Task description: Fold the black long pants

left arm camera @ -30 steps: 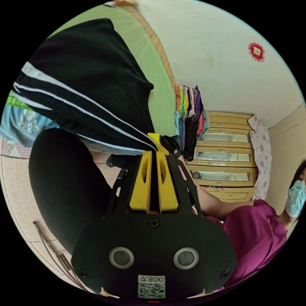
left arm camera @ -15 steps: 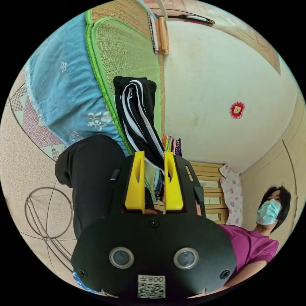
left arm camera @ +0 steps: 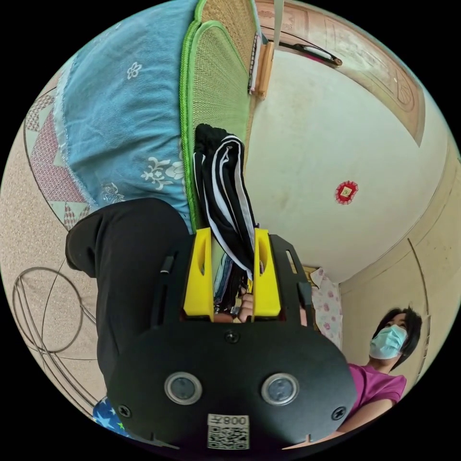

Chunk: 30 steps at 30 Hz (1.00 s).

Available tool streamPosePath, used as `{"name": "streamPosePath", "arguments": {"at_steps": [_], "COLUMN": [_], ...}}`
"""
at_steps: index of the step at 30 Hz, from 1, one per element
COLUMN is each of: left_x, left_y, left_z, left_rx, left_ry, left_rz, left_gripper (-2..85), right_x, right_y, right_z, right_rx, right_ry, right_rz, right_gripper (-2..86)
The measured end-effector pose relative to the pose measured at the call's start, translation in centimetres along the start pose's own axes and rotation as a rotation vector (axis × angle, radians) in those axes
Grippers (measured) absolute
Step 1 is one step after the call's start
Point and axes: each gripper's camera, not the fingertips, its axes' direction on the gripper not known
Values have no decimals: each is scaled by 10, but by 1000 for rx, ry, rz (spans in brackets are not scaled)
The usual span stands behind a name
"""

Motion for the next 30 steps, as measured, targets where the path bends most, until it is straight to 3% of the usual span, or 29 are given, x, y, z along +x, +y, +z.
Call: {"name": "streamPosePath", "arguments": {"at_steps": [13, 30], "left_x": [-37, -43], "left_y": [-4, -37], "left_z": [-33, -9], "left_rx": [81, 33], "left_ry": [85, 25], "left_rz": [-95, -116], "left_gripper": [161, 145], "right_x": [9, 45], "right_y": [11, 22], "right_z": [8, 8], "right_rx": [15, 32], "right_ry": [-1, -8], "right_rz": [-2, -8], "right_gripper": [18, 17]}}
